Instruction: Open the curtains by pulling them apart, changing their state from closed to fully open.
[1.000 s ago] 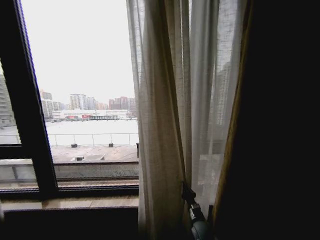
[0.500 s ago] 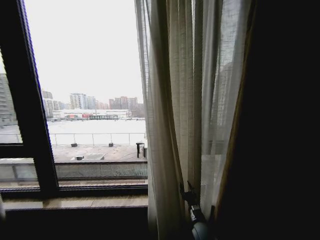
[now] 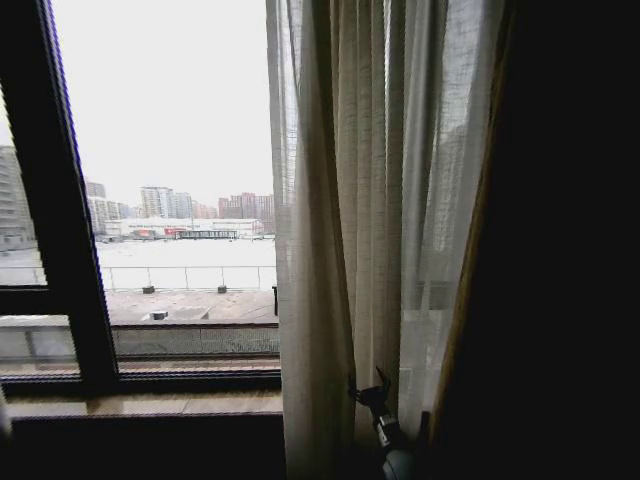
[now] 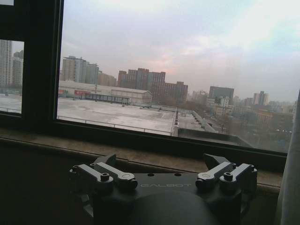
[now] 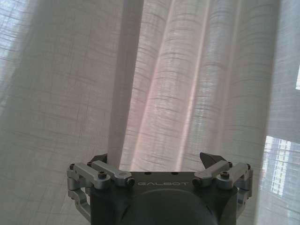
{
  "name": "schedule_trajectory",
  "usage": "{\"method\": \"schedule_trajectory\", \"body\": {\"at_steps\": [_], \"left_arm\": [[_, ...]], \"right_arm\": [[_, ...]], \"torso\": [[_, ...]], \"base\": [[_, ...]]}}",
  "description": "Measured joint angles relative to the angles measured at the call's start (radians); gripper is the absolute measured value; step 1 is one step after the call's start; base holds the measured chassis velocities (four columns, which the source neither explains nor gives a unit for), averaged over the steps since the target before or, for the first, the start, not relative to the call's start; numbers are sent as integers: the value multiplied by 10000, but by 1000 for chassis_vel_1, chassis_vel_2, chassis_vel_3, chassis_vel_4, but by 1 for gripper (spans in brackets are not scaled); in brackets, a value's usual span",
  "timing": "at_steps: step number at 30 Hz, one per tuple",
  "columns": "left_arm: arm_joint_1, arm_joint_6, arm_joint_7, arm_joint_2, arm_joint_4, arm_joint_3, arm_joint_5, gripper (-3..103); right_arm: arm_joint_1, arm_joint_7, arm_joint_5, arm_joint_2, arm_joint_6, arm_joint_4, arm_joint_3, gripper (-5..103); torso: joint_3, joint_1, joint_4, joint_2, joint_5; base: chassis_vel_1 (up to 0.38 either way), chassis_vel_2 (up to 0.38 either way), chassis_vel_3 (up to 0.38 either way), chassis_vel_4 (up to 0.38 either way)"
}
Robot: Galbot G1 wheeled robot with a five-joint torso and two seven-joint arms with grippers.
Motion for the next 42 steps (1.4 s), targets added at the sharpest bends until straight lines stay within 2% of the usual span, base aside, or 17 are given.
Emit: {"method": "schedule_trajectory", "body": {"at_steps": [17, 42], "left_arm": [[-85, 52, 6, 42, 0, 122, 38, 100], [7, 0, 7, -28, 36, 54, 0, 100]], "right_arm": [[-420, -14, -100, -1, 23, 615, 55, 100], [-523, 18, -232, 0, 32, 681, 15, 100]], "torso": [[0, 0, -1, 0, 0], [0, 1, -1, 0, 0]], "base": [[10, 7, -7, -6], [135, 134, -129, -135]]}}
